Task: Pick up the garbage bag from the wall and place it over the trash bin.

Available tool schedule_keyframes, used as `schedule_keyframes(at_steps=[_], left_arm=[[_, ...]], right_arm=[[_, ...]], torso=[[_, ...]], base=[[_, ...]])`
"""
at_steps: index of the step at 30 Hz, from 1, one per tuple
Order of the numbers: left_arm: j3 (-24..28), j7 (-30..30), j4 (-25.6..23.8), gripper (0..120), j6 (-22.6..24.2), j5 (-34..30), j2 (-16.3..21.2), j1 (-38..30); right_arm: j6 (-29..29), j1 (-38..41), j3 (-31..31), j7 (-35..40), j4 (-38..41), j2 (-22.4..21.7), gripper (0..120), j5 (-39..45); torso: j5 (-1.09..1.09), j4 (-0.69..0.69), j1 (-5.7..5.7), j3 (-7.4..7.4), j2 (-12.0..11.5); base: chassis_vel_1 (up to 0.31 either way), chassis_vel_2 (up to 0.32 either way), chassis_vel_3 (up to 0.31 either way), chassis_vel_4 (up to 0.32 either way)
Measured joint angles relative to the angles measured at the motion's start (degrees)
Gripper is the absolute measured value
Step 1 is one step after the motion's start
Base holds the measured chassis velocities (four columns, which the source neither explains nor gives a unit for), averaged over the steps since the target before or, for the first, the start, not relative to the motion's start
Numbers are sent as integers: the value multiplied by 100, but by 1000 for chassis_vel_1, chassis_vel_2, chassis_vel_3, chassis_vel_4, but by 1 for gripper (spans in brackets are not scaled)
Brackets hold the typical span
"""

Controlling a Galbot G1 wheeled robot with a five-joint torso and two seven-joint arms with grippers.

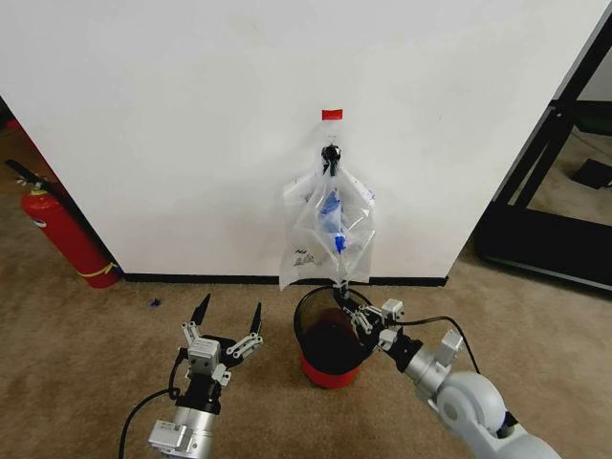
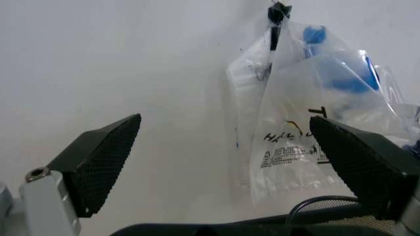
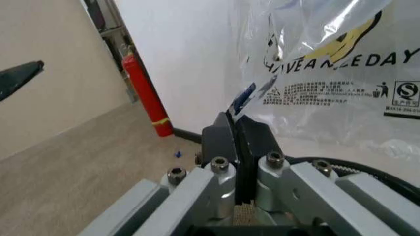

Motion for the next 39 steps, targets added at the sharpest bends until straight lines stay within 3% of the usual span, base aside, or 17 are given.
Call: schedule_keyframes(at_steps=[25,31,35,39], left_arm=[[95,-26,123,100,-48,-16,-10,-73],[200,-36,16,100,10,-16,35,-96],[325,-66,-84,100,218,-154,260,-270],[487,-143,-229,100,645,-734,639,-606]], right_arm=[[459,-571,69,-106,-4,153,0,-805],[450,-408,33,351,10,154,0,-758],[350,-57,24,806,-24,169,0,-364],[232,239,11,1035,-102,198,0,-29]], torso=[[0,0,1,0,0],[0,0,1,0,0],[-1,1,1,1,0],[0,1,0,0,0]], base=[[0,0,0,0],[0,0,0,0],[0,0,0,0],[0,0,0,0]])
